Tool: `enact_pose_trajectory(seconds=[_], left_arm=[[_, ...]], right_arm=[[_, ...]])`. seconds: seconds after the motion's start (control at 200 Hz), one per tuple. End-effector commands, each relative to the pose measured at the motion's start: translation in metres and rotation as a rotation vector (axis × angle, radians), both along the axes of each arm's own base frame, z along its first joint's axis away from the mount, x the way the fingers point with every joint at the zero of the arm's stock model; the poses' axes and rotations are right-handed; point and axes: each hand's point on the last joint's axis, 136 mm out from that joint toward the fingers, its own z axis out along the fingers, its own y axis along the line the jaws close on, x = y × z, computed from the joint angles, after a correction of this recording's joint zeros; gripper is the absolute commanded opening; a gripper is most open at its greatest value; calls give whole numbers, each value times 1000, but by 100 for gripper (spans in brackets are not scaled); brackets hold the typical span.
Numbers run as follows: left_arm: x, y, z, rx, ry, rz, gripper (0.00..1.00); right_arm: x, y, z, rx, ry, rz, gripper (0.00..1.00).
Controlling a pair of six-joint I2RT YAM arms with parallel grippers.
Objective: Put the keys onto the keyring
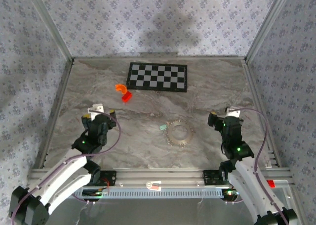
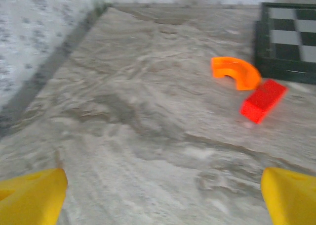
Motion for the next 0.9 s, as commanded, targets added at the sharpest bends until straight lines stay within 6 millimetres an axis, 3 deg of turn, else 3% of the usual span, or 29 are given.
enact_pose_trajectory(seconds=[0.0, 0.15, 0.33, 0.695, 0.895], left_arm=[[1, 27, 27, 39, -153, 133, 100], [9, 32, 29, 83, -197, 107, 99], [18, 49, 10, 101, -155, 165, 100], [40, 71, -23, 38, -116, 213, 100], [58, 73, -25, 46, -102, 211, 100]], right_arm=[[7, -10, 19, -62, -151, -29, 99], [7, -25, 3, -84, -152, -90, 100], [14, -25, -15, -107, -141, -57, 100], [42, -19, -20, -92, -126, 13, 100], [62, -18, -21, -111, -124, 49, 100]])
